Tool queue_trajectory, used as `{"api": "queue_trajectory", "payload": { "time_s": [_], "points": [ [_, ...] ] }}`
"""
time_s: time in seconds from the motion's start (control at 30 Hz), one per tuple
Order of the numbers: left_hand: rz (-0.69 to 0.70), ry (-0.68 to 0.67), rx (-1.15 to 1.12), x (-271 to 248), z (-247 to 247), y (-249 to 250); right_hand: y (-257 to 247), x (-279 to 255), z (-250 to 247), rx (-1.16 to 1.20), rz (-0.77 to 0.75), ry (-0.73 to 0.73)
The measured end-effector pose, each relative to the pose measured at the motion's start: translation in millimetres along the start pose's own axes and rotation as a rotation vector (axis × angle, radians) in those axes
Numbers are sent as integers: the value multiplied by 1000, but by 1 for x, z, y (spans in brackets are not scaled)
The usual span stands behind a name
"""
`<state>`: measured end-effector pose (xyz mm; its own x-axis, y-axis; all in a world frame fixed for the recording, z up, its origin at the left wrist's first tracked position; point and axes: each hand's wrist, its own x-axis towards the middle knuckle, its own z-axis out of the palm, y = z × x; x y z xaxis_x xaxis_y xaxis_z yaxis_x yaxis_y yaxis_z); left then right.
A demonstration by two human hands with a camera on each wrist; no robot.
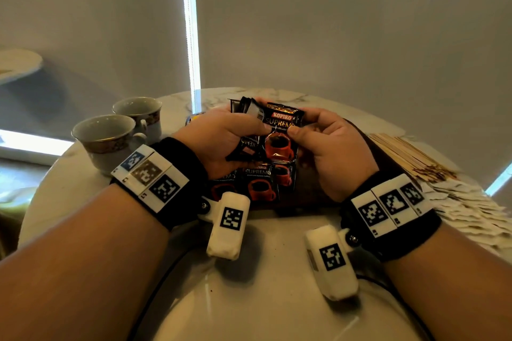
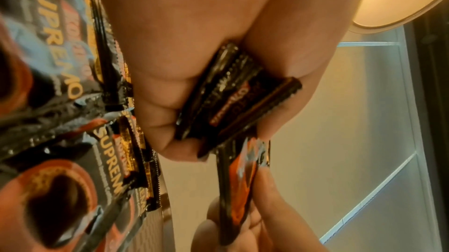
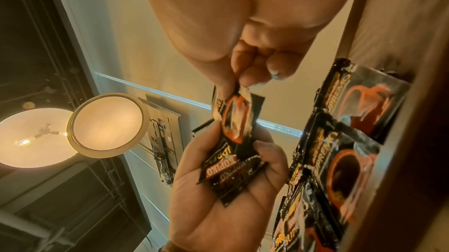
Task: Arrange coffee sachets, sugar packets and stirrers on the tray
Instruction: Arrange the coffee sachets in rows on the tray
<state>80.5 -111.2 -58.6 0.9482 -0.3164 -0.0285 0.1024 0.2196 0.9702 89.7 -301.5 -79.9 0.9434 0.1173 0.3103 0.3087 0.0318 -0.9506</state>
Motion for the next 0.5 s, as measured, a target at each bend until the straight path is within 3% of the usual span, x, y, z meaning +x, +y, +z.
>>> {"api": "queue_trajectory", "payload": {
  "time_s": [0.17,0.3,0.5],
  "points": [
    [-23,-23,-19,2,0,-1,4,5,2,51,86,90],
    [-13,112,-139,3,-2,2,11,13,-5,90,163,207],
    [-15,144,-321,2,-17,9,26,17,-13,-112,368,211]
  ]
}}
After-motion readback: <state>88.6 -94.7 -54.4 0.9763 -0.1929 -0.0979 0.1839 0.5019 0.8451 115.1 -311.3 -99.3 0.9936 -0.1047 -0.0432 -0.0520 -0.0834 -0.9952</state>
